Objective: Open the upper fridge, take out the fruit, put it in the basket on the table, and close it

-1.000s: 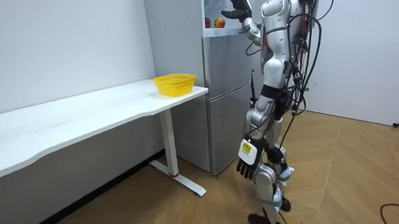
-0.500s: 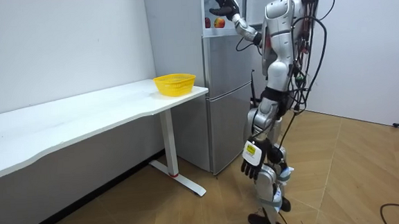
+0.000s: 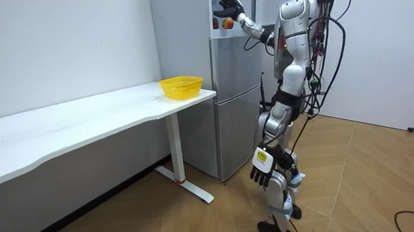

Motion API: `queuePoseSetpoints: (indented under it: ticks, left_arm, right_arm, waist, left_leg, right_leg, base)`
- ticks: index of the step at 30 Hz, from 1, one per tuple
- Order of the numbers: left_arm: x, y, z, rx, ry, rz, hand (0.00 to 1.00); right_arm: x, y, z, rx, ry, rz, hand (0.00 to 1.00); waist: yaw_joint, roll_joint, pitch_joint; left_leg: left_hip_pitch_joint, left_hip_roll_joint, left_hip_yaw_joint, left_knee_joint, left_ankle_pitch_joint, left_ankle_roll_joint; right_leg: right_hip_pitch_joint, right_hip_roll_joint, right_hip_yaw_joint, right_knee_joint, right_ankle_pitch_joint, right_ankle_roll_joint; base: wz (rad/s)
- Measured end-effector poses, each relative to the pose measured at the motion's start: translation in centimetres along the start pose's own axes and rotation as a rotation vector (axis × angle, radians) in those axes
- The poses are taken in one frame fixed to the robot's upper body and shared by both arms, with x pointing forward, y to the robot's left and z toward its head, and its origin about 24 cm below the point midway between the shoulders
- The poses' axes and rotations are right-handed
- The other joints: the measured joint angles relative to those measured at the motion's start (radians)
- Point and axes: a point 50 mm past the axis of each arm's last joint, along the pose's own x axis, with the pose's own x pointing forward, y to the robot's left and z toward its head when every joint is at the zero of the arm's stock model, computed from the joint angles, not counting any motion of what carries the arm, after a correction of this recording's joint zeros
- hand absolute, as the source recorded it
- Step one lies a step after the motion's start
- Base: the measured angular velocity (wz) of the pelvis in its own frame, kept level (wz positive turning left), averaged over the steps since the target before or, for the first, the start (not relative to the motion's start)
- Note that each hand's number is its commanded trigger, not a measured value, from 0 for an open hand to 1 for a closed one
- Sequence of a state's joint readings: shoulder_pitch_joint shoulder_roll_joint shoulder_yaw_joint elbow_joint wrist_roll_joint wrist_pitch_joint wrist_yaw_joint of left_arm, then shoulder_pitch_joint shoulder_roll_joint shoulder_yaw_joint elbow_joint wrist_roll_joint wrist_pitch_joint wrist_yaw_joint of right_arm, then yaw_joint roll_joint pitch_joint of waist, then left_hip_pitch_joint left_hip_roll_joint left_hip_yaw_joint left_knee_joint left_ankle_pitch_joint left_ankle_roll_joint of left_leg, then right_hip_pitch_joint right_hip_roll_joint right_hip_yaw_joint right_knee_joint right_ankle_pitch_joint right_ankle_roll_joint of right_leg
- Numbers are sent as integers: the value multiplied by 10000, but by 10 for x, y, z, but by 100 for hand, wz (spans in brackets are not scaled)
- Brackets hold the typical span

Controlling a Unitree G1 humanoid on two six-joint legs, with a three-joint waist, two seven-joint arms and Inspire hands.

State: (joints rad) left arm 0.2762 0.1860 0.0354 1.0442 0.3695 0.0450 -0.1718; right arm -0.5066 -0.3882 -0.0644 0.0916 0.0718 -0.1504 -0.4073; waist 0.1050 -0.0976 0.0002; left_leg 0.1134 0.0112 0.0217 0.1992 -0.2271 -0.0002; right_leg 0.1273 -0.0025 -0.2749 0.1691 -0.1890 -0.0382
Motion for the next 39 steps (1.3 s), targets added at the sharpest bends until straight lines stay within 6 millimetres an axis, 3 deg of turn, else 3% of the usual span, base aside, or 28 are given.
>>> queuePoseSetpoints:
  ticks: [12, 23, 29, 34, 39]
  left_arm:
    - [-1, 3, 1, 346, 76, 175, 0]
    - [-1, 3, 2, 361, 35, 195, 0]
    - [-1, 6, 6, 391, -93, 252, 0]
    - [-1, 8, 6, 400, -25, 344, 0]
    - [-3, 13, 3, 459, 60, 516, 0]
  right_arm:
    - [6, 1, -10, 184, 669, 40, 0]
    - [17, -3, -12, -234, 696, 373, 0]
    - [26, -8, -21, -667, 1199, 464, 0]
    - [26, 0, -29, -1069, 1685, 1113, 0]
    - [26, -1, -34, -1520, 1974, 1474, 0]
  waist:
    - [88, 193, -15]
    - [78, 224, -3]
    - [112, 188, 5]
    - [112, 82, 49]
    - [115, -18, -8]
  left_leg:
    - [-66, 0, -65, 51, 0, 0]
    - [-66, -27, -41, 54, 8, 13]
    - [-172, -30, -59, 44, 20, 27]
    - [-202, -31, -93, 42, 20, 27]
    - [-224, -39, -260, 40, 21, 27]
  right_leg:
    - [4, -69, -76, 26, 1, 0]
    - [-25, -118, -220, 34, 0, 1]
    - [-97, -122, -272, -7, -3, 5]
    - [-102, -120, -299, -9, -4, 7]
    - [-129, -116, -297, 11, -3, 6]
  base:
    - [1]
    - [1]
    - [2]
    - [0]
    - [2]
